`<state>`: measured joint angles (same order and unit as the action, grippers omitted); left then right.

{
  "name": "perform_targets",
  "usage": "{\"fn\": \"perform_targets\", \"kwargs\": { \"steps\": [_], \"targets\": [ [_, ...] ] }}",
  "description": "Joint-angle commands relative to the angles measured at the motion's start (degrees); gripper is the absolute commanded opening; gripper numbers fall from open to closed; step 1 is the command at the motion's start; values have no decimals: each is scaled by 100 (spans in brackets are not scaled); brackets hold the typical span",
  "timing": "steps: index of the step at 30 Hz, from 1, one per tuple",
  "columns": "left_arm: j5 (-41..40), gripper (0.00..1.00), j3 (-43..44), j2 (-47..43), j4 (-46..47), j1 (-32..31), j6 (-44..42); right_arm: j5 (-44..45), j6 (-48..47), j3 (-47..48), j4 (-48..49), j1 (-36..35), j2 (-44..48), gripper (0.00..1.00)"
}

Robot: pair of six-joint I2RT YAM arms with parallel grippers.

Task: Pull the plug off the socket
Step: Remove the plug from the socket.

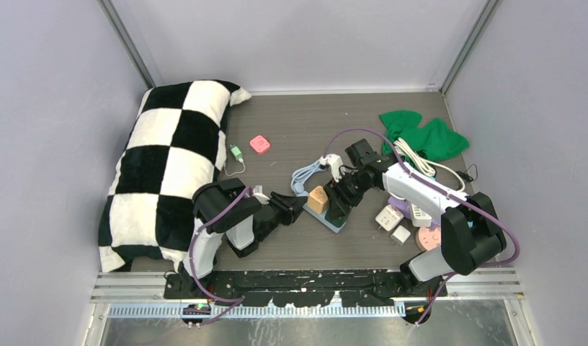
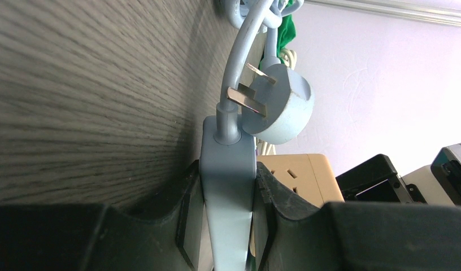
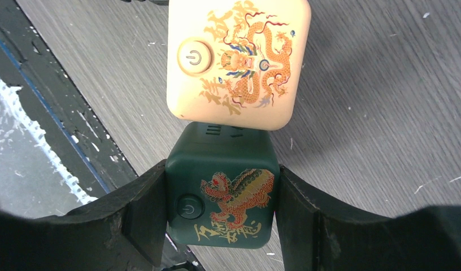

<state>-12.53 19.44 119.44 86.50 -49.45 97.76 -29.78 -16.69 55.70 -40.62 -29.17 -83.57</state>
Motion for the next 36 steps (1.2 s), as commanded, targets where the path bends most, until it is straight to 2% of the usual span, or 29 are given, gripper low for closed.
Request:
{"fn": "perform_targets", "kwargs": {
  "steps": [1,3,4,10,12,17,20,22,23,25,26,28,31,36],
  "targets": [
    [-320,0,-63,53,-529,58,-143,599,219,257,115,-213,79,1],
    [-327,0,-72,45,-529,50,-147,1424,347,223,281,-96,76,1],
    [-339,0,-79,33,-529,50,-148,1566,396,215,324,10,82,1],
    [-397,0,-90,-27,-529,32,-213,1510,376,69,334,233,232,1],
    [-394,0,-77,-18,-529,32,-217,987,312,64,235,230,223,1],
    [-388,0,-57,-13,-529,23,-228,-1013,-15,218,-270,-7,26,1],
    [-381,0,-53,-38,-529,23,-286,-1512,-78,372,-398,-104,33,1],
    [-404,0,-61,-49,-529,23,-292,-1106,-40,406,-351,-104,54,1],
    [-412,0,-63,-47,-529,23,-292,-566,1,388,-274,-105,62,1],
    [-416,0,-72,-43,-529,23,-288,800,76,267,-28,-86,97,1],
    [-424,0,-72,-37,-529,23,-283,2151,53,161,162,30,99,1],
    [-421,0,-64,-27,-529,23,-283,2332,56,116,189,136,138,1],
    [-409,0,-43,-2,-529,23,-283,1590,-16,60,57,159,276,1],
    [-388,0,-35,2,-529,23,-291,-1045,-333,157,-521,163,381,1]
  ]
}}
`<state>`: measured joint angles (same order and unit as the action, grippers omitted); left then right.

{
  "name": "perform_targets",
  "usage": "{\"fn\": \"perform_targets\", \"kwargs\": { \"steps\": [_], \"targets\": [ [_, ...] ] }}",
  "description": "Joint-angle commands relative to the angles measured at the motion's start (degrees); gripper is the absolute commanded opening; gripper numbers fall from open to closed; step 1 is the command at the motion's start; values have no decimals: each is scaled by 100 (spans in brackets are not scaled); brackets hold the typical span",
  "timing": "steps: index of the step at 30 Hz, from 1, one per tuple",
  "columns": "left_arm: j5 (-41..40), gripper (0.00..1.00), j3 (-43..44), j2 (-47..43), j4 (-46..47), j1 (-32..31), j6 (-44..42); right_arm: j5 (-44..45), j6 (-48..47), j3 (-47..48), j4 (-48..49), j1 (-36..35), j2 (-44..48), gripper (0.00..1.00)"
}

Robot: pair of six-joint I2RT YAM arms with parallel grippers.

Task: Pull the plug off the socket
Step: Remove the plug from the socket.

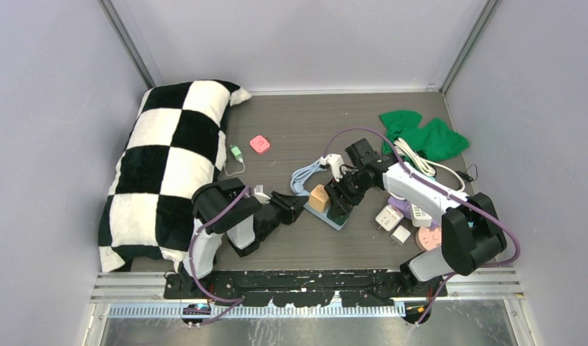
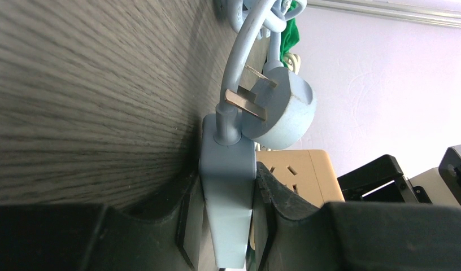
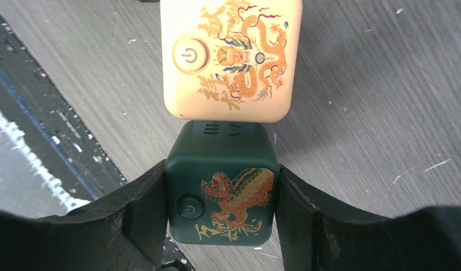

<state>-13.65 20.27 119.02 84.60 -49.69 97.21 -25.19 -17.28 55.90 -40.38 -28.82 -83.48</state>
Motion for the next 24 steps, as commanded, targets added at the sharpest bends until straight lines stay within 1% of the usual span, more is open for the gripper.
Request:
{"fn": "perform_targets", "kwargs": {
  "steps": [1,2,4,5,6,8,9,10,11,12,14,18,20,21,22,24],
  "targets": [
    [-282,0,-126,38,-339,47,-237,-1810,-323,190,-647,124,375,1],
    [-294,0,-141,29,-339,47,-237,-1984,-337,239,-703,123,372,1],
    [-309,0,-174,12,-339,47,-244,-1844,-304,295,-708,129,361,1],
    [-313,0,-185,8,-339,40,-246,-1433,-200,286,-592,125,355,1],
    [-320,0,-194,-5,-339,39,-246,-819,-89,252,-443,127,354,1],
    [-327,0,-214,-10,-339,39,-254,711,-21,212,-223,128,271,1],
    [-331,0,-216,-15,-339,31,-255,1200,-31,215,-178,144,215,1],
    [-331,0,-212,-19,-339,30,-255,1413,-38,245,-188,173,184,1],
    [-331,0,-204,-12,-339,22,-262,1401,-24,272,-215,179,194,1],
    [-331,0,-195,-6,-339,21,-264,1203,-13,288,-250,191,224,1],
    [-316,0,-175,15,-339,17,-264,401,-60,290,-363,200,269,1],
    [-300,0,-179,-9,-339,15,-310,-1686,-493,270,-860,226,380,1],
    [-309,0,-194,-31,-339,13,-325,-2266,-585,290,-1005,227,394,1],
    [-312,0,-198,-41,-339,17,-337,-2184,-521,285,-958,225,401,1],
    [-314,0,-207,-50,-339,13,-342,-1837,-388,274,-836,215,395,1],
    [-322,0,-223,-59,-339,12,-347,-521,-97,269,-524,215,313,1]
  ]
}}
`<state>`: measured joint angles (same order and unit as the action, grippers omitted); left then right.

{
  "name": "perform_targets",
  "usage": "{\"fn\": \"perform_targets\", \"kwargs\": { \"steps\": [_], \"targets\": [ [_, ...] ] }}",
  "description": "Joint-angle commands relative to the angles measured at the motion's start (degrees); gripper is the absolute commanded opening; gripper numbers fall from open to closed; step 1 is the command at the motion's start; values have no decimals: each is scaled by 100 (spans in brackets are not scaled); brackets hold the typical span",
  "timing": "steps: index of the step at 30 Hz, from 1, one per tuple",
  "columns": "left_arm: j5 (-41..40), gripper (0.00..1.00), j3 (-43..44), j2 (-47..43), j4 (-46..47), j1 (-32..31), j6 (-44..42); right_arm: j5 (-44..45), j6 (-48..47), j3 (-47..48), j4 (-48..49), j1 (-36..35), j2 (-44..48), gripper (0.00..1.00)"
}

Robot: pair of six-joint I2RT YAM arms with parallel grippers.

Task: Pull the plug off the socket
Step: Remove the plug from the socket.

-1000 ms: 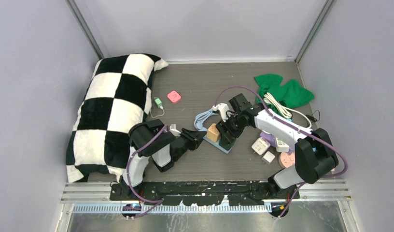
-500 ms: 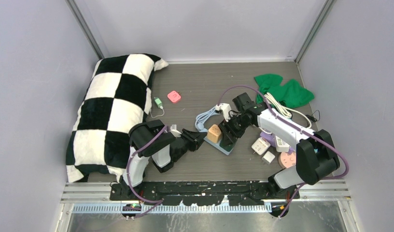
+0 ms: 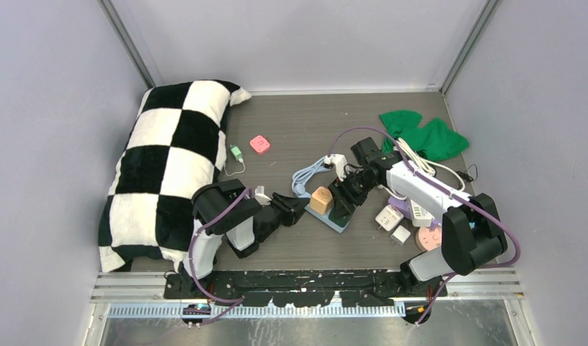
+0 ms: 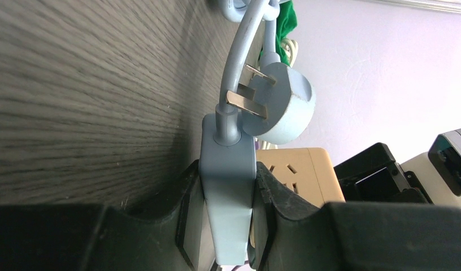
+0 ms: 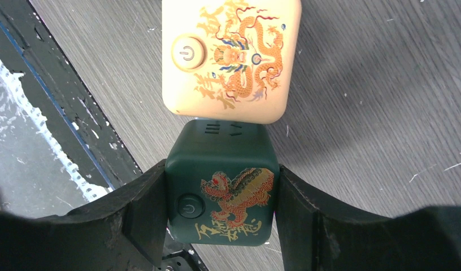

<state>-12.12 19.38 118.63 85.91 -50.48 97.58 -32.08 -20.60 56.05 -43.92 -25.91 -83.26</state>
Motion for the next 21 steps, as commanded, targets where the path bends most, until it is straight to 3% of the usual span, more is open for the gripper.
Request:
{"fn": "perform_targets", "kwargs": {
  "steps": [1,3,5,13,15,19,21],
  "targets": [
    [-483,0,-142,-23,-470,91,-396,885,302,268,-67,-71,234,1],
    [-493,0,-147,-32,-496,91,-398,1700,369,347,13,-47,153,1],
    [-478,0,-138,-86,-665,89,-389,1618,393,440,-44,-16,174,1],
    [-437,0,31,-935,-2119,82,-831,-1541,83,346,-485,224,576,1],
    [-443,0,84,-1085,-2438,82,-944,-1273,294,284,-278,228,672,1],
    [-410,0,154,-1154,-2750,82,-1012,397,688,273,70,352,501,1],
    [-393,0,161,-1105,-2755,82,-1004,28,728,252,49,402,436,1]
  ]
}}
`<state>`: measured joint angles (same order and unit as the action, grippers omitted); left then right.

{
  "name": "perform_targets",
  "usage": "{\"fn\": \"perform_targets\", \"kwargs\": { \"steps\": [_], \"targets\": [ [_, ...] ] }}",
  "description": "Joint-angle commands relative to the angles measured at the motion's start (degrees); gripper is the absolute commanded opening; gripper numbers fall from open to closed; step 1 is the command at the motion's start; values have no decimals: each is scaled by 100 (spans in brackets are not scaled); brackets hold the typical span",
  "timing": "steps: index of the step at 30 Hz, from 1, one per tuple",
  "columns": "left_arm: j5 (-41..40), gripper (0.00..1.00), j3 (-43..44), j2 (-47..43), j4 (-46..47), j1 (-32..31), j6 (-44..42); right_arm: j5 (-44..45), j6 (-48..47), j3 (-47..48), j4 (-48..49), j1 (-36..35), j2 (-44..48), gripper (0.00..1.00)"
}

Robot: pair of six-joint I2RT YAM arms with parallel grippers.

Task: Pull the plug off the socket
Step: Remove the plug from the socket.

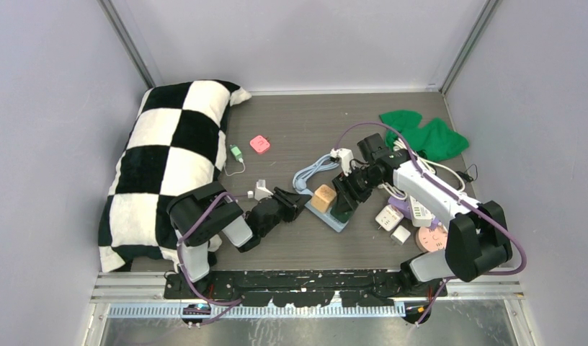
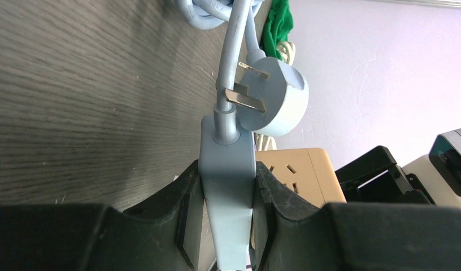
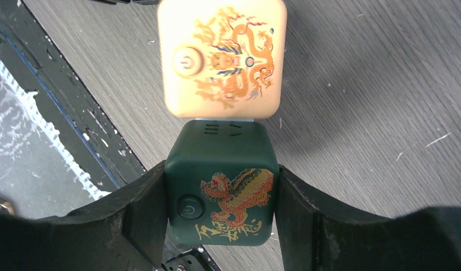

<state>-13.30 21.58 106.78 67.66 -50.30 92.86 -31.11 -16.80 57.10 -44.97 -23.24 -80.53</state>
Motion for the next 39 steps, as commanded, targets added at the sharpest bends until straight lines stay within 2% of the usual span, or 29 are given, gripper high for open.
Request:
{"fn": "perform_targets", "kwargs": {
  "steps": [1,3,7,13,20,27,30,35,38,39],
  "targets": [
    [-259,0,-51,99,-930,65,-532,-534,379,79,169,90,176,1],
    [-227,0,-13,135,-982,65,-539,-889,376,-44,220,-234,292,1],
    [-191,0,68,159,-1088,65,-574,-231,329,80,156,-640,121,1],
    [-243,0,31,98,-1088,65,-608,-650,7,496,-184,-460,-111,1],
    [-252,1,75,-144,-1367,65,-806,-1233,-325,366,-341,-26,159,1],
    [-310,23,368,-1060,-2661,65,-1507,-1466,-383,325,-356,458,313,1],
    [-463,38,501,-1501,-3406,65,-1770,-1501,-384,287,-337,575,352,1],
    [-715,52,699,-2144,-4561,56,-2260,-1565,-408,258,-319,720,407,1],
    [-798,54,840,-2491,-5154,56,-2595,-1607,-423,273,-339,775,404,1],
    [-840,60,873,-2600,-5295,56,-2692,-1621,-426,281,-350,793,399,1]
  ]
}}
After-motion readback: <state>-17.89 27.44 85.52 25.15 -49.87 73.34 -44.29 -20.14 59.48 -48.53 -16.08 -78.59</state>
